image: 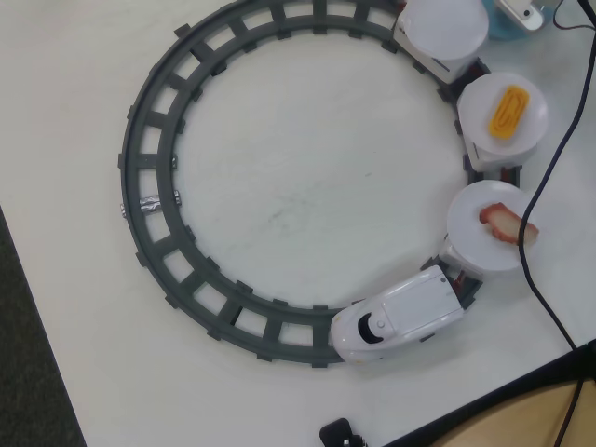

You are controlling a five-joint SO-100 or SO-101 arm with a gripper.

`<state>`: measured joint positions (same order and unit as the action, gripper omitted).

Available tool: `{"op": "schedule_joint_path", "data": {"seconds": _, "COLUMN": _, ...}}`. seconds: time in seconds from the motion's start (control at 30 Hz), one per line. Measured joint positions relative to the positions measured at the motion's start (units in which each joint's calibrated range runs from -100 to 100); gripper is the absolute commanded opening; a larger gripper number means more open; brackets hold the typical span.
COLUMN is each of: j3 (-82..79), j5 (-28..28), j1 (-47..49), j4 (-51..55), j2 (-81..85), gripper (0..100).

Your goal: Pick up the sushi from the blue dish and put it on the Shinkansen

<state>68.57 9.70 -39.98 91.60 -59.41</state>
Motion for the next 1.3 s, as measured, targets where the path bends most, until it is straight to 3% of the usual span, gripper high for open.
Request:
{"op": "schedule_joint_path", "data": {"seconds": 0.17, "j3": 7.38, "j5": 0.0, "j1": -0.39, "j4": 6.74, "j2": 1.6, "gripper": 2}}
{"op": "schedule_joint_path", "data": {"seconds": 0.4, "j3": 6.12, "j5": 0.0, "j1": -2.52, "j4": 7.17, "j2": 10.61, "gripper": 2}}
{"op": "schedule_joint_path", "data": {"seconds": 0.77, "j3": 3.51, "j5": -0.1, "j1": 5.83, "j4": 7.17, "j2": 14.57, "gripper": 2}}
{"op": "schedule_joint_path", "data": {"seconds": 0.93, "j3": 6.39, "j5": -3.76, "j1": 6.54, "j4": 7.17, "j2": 16.42, "gripper": 2}}
{"op": "schedule_joint_path", "data": {"seconds": 1.3, "j3": -0.99, "j5": -5.28, "j1": 7.96, "j4": 7.17, "j2": 43.79, "gripper": 2}}
